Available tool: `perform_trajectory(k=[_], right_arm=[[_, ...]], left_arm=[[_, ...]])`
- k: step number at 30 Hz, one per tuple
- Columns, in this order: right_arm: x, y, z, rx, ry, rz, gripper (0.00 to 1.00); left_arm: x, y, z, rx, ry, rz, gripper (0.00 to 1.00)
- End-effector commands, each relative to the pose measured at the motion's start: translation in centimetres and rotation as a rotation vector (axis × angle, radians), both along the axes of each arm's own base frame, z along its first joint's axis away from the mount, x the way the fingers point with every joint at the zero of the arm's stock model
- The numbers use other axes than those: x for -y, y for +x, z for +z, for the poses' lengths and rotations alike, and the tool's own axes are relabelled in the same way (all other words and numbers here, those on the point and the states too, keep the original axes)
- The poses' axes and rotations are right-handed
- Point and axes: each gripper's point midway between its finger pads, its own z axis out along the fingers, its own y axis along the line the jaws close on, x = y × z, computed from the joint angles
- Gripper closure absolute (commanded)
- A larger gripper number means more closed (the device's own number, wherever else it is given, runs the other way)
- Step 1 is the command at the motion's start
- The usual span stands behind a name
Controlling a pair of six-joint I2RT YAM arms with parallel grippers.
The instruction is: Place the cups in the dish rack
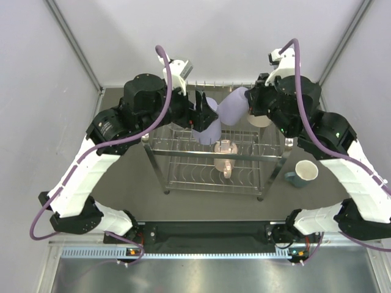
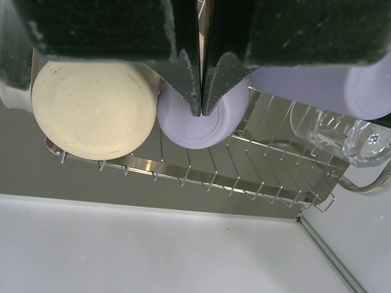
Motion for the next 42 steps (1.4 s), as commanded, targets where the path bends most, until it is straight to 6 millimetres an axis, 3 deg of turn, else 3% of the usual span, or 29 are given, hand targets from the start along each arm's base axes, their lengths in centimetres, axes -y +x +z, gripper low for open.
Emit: perform_trajectory(k=[1,5,9,29,35,42], right_arm=[[0.3,0.0,1.3,0.030,0.031,0.013,1.00],[-0.6,0.2,0.7,0.013,0.032,0.043,1.00],[-2.2,0.2,0.3,-0.002,0.040,0.102,1.00],[-5.3,1.6,-0.7,-0.030,0.036,0.150,1.00],[-4.0,1.5,1.7,0.028,0.048,0.115,1.00],[-2.1,0.5,6.0,0.111,0.099,0.100,1.00]], left_arm=[[0.0,-0.4,1.4,0.029,-0.041,-0.013,0.09],[-0.1,-0.5,2.4,0.042,-0.075,-0.010,0.02],[-0.2,-0.7,3.2,0.053,-0.104,-0.008,0.02],[-2.8,-3.3,9.5,0.144,-0.333,-0.002,0.02],[-3.4,-3.3,9.3,0.129,-0.343,0.025,0.02],[-3.9,-3.4,9.2,0.125,-0.379,0.046,0.02]])
